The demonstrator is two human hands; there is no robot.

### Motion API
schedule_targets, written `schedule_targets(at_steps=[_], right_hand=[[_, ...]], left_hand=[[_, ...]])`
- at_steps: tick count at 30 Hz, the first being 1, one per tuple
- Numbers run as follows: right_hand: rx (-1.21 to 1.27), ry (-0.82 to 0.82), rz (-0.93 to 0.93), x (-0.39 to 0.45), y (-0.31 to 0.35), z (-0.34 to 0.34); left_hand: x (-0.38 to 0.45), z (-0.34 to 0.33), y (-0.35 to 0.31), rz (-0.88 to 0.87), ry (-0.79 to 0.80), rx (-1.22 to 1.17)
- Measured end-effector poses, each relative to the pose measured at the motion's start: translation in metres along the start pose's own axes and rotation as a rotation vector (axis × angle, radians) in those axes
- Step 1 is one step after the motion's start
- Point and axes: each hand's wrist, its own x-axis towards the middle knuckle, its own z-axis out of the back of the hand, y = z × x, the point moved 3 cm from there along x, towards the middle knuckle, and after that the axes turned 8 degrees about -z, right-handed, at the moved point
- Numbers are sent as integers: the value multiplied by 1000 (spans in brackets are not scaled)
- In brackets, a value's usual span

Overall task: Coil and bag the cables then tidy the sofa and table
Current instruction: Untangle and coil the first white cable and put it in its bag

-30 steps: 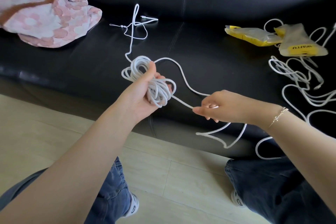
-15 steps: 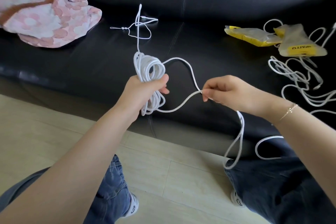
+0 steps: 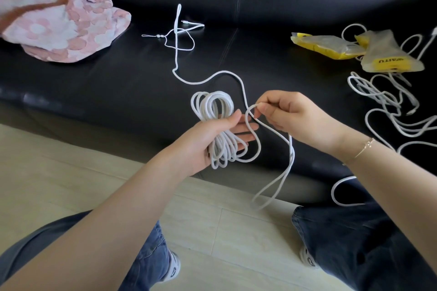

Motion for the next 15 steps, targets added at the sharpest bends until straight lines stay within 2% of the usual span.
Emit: schedule_targets(at_steps=[6, 11, 15], right_hand=[[-63, -10, -2, -1, 1, -1], [-244, -7, 26, -4, -3, 6], [-384, -77, 185, -6, -1, 9]], left_hand=[[1, 1, -2, 13, -74, 38], [4, 7, -1, 45, -122, 92], [2, 9, -4, 67, -139, 188]])
